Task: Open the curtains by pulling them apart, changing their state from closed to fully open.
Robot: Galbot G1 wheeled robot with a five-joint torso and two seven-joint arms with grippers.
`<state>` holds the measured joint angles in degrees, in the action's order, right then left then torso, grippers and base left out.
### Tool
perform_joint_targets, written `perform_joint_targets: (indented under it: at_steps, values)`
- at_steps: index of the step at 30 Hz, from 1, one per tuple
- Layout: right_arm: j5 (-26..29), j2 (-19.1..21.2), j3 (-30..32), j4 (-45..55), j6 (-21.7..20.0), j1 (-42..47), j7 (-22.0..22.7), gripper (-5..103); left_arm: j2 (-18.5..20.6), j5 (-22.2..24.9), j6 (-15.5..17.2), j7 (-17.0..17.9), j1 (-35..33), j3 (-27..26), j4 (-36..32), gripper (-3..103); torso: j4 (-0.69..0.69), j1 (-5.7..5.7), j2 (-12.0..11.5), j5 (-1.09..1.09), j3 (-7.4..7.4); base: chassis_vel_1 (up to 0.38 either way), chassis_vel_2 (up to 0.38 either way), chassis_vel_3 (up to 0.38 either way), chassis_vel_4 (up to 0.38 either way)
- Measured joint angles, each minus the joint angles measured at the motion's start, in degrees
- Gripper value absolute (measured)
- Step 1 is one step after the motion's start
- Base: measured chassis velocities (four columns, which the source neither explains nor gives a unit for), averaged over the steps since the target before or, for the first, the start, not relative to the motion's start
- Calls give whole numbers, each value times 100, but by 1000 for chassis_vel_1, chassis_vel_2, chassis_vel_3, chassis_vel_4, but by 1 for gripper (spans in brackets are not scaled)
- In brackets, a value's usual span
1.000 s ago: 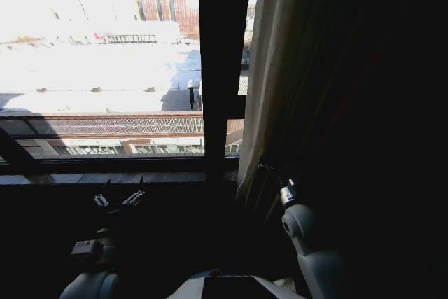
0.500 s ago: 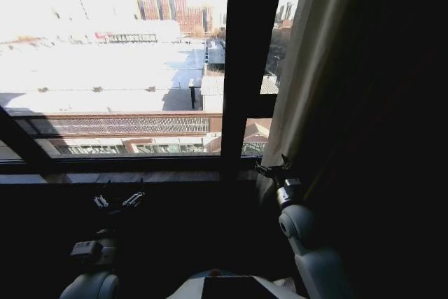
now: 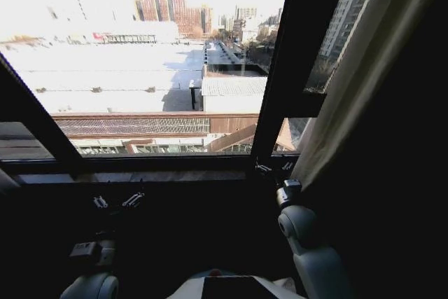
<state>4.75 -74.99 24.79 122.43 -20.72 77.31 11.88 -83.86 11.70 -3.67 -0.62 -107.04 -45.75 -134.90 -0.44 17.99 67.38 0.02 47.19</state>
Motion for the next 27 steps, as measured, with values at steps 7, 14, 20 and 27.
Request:
perform_joint_targets:
  at_steps: [7,14,20,27]
  values:
    - [-16,-26,-16,-7,3,-8,-1,100,-13,-12,-31,0,-33,2,-18,100,0,0,0,0,0,328,361,-336,-371]
    - [-29,-53,-17,-21,12,-6,-9,100,-25,-26,-83,-2,-73,4,-28,100,1,0,0,0,0,353,339,-352,-334]
    - [-76,-84,-21,-28,18,-1,-57,100,-30,-27,-89,-4,-85,6,-36,100,0,0,0,0,0,361,349,-369,-352]
    - [-125,-109,-25,-42,28,-2,-88,100,-28,-28,-90,-6,-87,2,-48,100,1,1,0,0,0,343,359,-344,-366]
